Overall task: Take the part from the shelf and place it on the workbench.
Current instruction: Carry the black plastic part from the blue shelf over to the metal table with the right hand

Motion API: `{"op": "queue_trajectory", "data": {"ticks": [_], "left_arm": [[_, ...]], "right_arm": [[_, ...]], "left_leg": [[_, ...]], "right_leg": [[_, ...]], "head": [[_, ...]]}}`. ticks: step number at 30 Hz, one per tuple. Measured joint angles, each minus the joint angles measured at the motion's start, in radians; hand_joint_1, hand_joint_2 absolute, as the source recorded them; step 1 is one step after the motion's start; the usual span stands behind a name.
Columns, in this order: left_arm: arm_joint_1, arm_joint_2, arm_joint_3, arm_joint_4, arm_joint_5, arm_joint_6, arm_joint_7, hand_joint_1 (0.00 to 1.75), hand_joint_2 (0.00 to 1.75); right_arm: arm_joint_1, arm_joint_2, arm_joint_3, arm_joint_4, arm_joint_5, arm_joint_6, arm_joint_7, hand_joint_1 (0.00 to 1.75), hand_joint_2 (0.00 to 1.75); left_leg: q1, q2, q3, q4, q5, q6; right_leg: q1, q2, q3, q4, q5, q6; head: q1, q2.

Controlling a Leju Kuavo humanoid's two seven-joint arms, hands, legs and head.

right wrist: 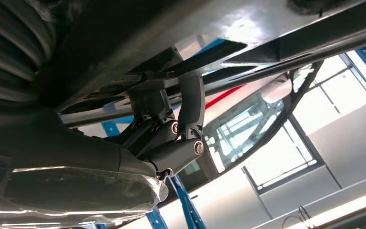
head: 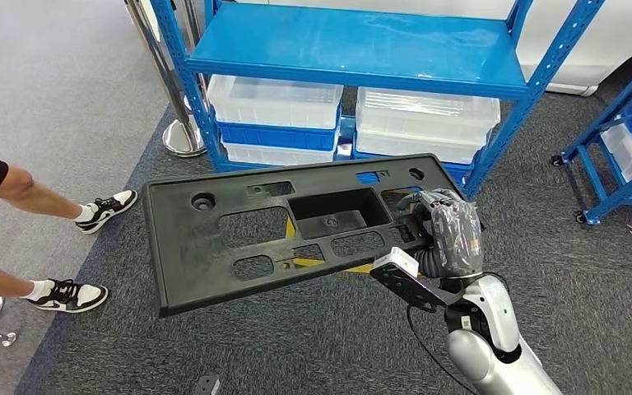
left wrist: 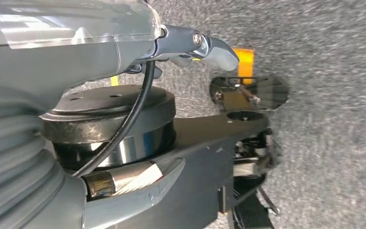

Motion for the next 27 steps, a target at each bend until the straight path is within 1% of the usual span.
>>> {"op": "queue_trajectory", "data": {"ticks": [1,2,3,4,5,7,8,9,10,11,12,13,14,15,16,17,18,19,20,21,22,23,24,25,26,27], "left_arm": [[0.0,0.0,-0.001,0.0,0.0,0.002,-0.001,0.0,1.75],[0.0,0.0,-0.002,0.0,-0.001,0.007,-0.003,0.0,1.75],[-0.001,0.0,-0.003,0.0,-0.002,0.013,-0.006,0.0,1.75],[-0.001,0.0,-0.005,0.0,-0.003,0.018,-0.009,0.0,1.75],[-0.001,0.0,-0.007,0.0,-0.004,0.022,-0.011,0.0,1.75],[0.0,0.0,-0.011,0.0,-0.004,0.025,-0.012,0.0,1.75],[0.001,0.0,-0.013,0.0,-0.004,0.025,-0.012,0.0,1.75],[0.001,0.0,-0.015,0.0,-0.002,0.026,-0.012,0.0,1.75],[0.001,0.0,-0.016,0.0,-0.001,0.026,-0.012,0.0,1.75],[0.002,0.001,-0.017,0.0,0.0,0.026,-0.012,0.0,1.75],[0.002,0.001,-0.017,0.0,0.001,0.026,-0.012,0.0,1.75],[0.002,0.001,-0.018,0.0,0.003,0.026,-0.013,0.0,1.75],[0.003,0.001,-0.018,0.0,0.005,0.025,-0.014,0.0,1.75],[0.004,0.001,-0.018,0.0,0.007,0.025,-0.014,0.0,1.75],[0.004,0.001,-0.018,0.0,0.008,0.024,-0.015,0.0,1.75],[0.005,0.002,-0.018,0.0,0.009,0.024,-0.015,0.0,1.75],[0.006,0.003,-0.018,0.0,0.009,0.025,-0.015,0.0,1.75],[0.007,0.004,-0.019,0.0,0.009,0.025,-0.015,0.0,1.75],[0.008,0.005,-0.02,0.001,0.009,0.025,-0.016,0.0,1.75],[0.009,0.006,-0.021,0.001,0.01,0.025,-0.016,0.0,1.75],[0.009,0.006,-0.021,0.001,0.011,0.025,-0.017,0.0,1.75],[0.009,0.006,-0.022,0.001,0.012,0.024,-0.018,0.0,1.75],[0.008,0.006,-0.022,0.001,0.013,0.023,-0.019,0.0,1.75],[0.008,0.006,-0.023,0.001,0.015,0.022,-0.019,0.0,1.75],[0.009,0.006,-0.024,0.001,0.016,0.021,-0.02,0.0,1.75],[0.01,0.006,-0.025,0.001,0.018,0.021,-0.02,0.0,1.75]], "right_arm": [[0.0,0.0,0.0,0.001,-0.001,0.001,0.0,1.75,1.75],[-0.001,0.0,0.0,0.001,-0.001,0.002,0.001,1.75,1.75],[-0.002,0.0,0.0,0.001,-0.001,0.003,0.002,1.75,1.75],[-0.002,0.001,0.0,0.001,-0.002,0.004,0.002,1.75,1.75],[-0.002,0.001,0.0,0.001,-0.003,0.005,0.003,1.75,1.75],[-0.002,0.001,0.0,0.001,-0.008,0.011,0.005,1.75,1.75],[-0.003,0.001,0.0,0.001,-0.011,0.015,0.005,1.75,1.75],[-0.003,0.001,0.0,0.001,-0.014,0.018,0.005,1.75,1.75],[-0.004,0.002,0.0,0.001,-0.016,0.021,0.005,1.75,1.75],[-0.004,0.002,0.0,0.001,-0.017,0.022,0.006,1.75,1.75],[-0.003,0.003,0.0,0.001,-0.018,0.022,0.006,1.75,1.75],[-0.003,0.003,0.0,0.001,-0.019,0.022,0.006,1.75,1.75],[-0.002,0.003,0.0,0.001,-0.019,0.023,0.006,1.75,1.75],[-0.001,0.003,0.0,0.002,-0.019,0.023,0.006,1.75,1.75],[-0.001,0.004,0.0,0.001,-0.019,0.023,0.006,1.75,1.75],[-0.001,0.004,0.0,0.001,-0.019,0.023,0.006,1.75,1.75],[-0.003,0.004,0.0,0.001,-0.019,0.024,0.006,1.75,1.75],[-0.004,0.006,0.0,0.001,-0.019,0.024,0.006,1.75,1.75],[-0.004,0.007,0.0,0.001,-0.018,0.025,0.006,1.75,1.75],[-0.005,0.008,0.0,0.001,-0.018,0.026,0.006,1.75,1.75],[-0.004,0.008,0.001,0.001,-0.018,0.026,0.006,1.75,1.75],[-0.003,0.008,0.0,0.001,-0.017,0.026,0.006,1.75,1.75],[-0.004,0.008,0.0,0.002,-0.017,0.026,0.006,1.75,1.75],[-0.004,0.007,0.0,0.003,-0.017,0.026,0.005,1.75,1.75],[-0.005,0.007,0.001,0.003,-0.017,0.026,0.005,1.75,1.75],[-0.006,0.008,0.001,0.004,-0.017,0.027,0.005,1.75,1.75]], "left_leg": [[0.002,0.0,-0.017,0.012,0.003,-0.003],[0.002,0.0,-0.033,0.023,0.005,-0.008],[0.002,0.0,-0.044,0.034,0.006,-0.013],[0.001,0.0,-0.052,0.042,0.009,-0.019],[-0.001,0.001,-0.055,0.046,0.012,-0.025],[0.001,0.002,-0.057,0.049,0.016,-0.038],[0.003,0.002,-0.062,0.058,0.006,-0.045],[0.005,0.001,-0.072,0.084,-0.019,-0.05],[0.007,-0.001,-0.088,0.127,-0.055,-0.054],[0.007,-0.002,-0.109,0.188,-0.097,-0.057],[0.007,-0.002,-0.129,0.252,-0.132,-0.059],[0.008,-0.002,-0.141,0.299,-0.15,-0.059],[0.007,-0.003,-0.137,0.317,-0.15,-0.058],[0.007,-0.006,-0.115,0.295,-0.133,-0.054],[0.007,-0.015,-0.077,0.241,-0.106,-0.048],[0.007,-0.038,-0.033,0.171,-0.085,-0.039],[0.007,-0.062,0.006,0.109,-0.071,-0.032],[0.006,-0.083,0.033,0.065,-0.065,-0.026],[0.005,-0.094,0.046,0.041,-0.067,-0.024],[0.002,-0.088,0.051,0.033,-0.064,-0.024],[0.005,-0.076,0.053,0.023,-0.058,-0.022],[0.007,-0.062,0.056,0.011,-0.051,-0.019],[0.01,-0.047,0.057,0.0,-0.043,-0.014],[0.012,-0.032,0.057,-0.009,-0.036,-0.01],[0.01,-0.018,0.054,-0.011,-0.033,-0.008],[0.009,-0.004,0.049,-0.008,-0.031,-0.005]], "right_leg": [[-0.002,0.0,0.044,-0.051,0.019,0.002],[-0.003,-0.001,0.09,-0.113,0.021,0.003],[-0.001,0.0,0.127,-0.168,0.014,0.0],[0.001,0.0,0.148,-0.205,0.0,-0.004],[0.005,0.001,0.154,-0.219,-0.011,-0.01],[0.005,0.004,0.15,-0.225,-0.005,-0.026],[0.005,0.006,0.147,-0.226,0.002,-0.036],[0.004,0.009,0.143,-0.228,0.009,-0.044],[0.004,0.011,0.137,-0.229,0.017,-0.051],[0.005,0.016,0.13,-0.229,0.023,-0.054],[0.005,0.021,0.122,-0.228,0.029,-0.055],[0.006,0.027,0.115,-0.227,0.034,-0.055],[0.007,0.035,0.108,-0.226,0.039,-0.054],[0.008,0.044,0.103,-0.225,0.043,-0.053],[0.008,0.053,0.099,-0.225,0.047,-0.051],[0.007,0.063,0.096,-0.225,0.051,-0.048],[0.007,0.072,0.092,-0.225,0.054,-0.044],[0.004,0.081,0.089,-0.226,0.059,-0.039],[0.0,0.091,0.086,-0.228,0.064,-0.032],[-0.003,0.102,0.084,-0.232,0.071,-0.023],[-0.003,0.113,0.083,-0.236,0.076,-0.015],[-0.001,0.108,0.08,-0.235,0.075,-0.01],[0.003,0.089,0.07,-0.22,0.062,-0.006],[0.006,0.064,0.054,-0.186,0.037,-0.003],[0.006,0.035,0.03,-0.133,0.003,0.0],[0.005,0.019,0.004,-0.071,-0.031,0.004]], "head": [[0.0,0.0],[0.0,0.0],[-0.001,0.0],[-0.001,0.0],[-0.001,0.0],[-0.001,0.0],[-0.002,0.0],[-0.002,0.0],[-0.002,0.0],[-0.002,0.0],[-0.002,0.0],[-0.002,0.0],[-0.002,0.0],[-0.002,0.0],[-0.002,0.0],[-0.002,0.0],[-0.001,0.0],[-0.002,0.0],[-0.003,0.0],[-0.004,0.0],[-0.005,0.0],[-0.004,0.0],[-0.002,0.0],[0.0,0.0],[0.003,0.0],[0.005,0.0]]}}
